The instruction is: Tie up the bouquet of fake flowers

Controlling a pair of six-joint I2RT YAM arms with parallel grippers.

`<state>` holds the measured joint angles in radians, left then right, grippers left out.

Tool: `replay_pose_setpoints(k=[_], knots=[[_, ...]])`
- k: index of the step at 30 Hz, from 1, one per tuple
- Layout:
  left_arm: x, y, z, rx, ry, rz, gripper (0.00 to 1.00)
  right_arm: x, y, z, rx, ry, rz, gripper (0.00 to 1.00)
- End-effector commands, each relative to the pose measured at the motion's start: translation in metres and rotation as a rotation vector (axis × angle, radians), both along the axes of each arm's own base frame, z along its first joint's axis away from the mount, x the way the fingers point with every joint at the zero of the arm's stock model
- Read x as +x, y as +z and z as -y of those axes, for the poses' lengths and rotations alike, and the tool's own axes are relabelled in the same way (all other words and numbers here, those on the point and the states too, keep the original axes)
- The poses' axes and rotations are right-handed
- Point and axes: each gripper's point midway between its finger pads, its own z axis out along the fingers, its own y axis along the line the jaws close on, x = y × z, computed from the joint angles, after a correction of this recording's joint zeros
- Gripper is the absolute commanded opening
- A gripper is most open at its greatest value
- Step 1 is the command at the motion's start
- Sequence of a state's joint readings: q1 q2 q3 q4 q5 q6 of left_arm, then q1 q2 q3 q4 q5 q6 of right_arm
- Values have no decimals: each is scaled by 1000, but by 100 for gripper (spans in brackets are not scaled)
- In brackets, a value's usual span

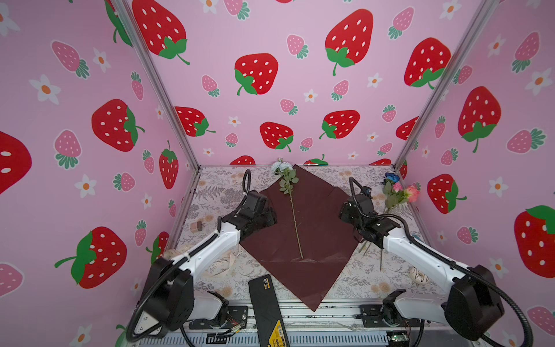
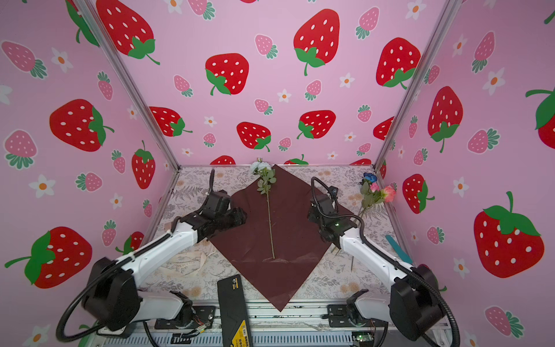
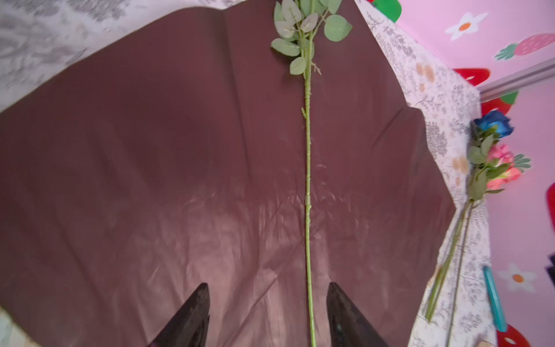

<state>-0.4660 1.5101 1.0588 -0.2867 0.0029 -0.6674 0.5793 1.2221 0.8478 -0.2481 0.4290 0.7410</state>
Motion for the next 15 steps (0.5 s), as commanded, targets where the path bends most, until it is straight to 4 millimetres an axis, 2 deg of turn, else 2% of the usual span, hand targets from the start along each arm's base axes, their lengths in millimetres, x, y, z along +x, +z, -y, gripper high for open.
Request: replay_pose_setpoints(k=[1,4,8,11,15], knots=[[57,6,26,65,-66,83,63,-8,1,31,-53,-63,-6,100],[101,-3,51,110,-126,71,63,-9,-3,50,-63,-103,-20,100],[148,-21,68,187,-164,16,57,-11,-10,64,-67,-138,-33,100],[172,-36,70,233,-157,-26,56,-10,-13,67,-62,-149,-29,100],[193,-56,72,231,-144,-61,53,-7,-15,68,-64,-154,-31,100]])
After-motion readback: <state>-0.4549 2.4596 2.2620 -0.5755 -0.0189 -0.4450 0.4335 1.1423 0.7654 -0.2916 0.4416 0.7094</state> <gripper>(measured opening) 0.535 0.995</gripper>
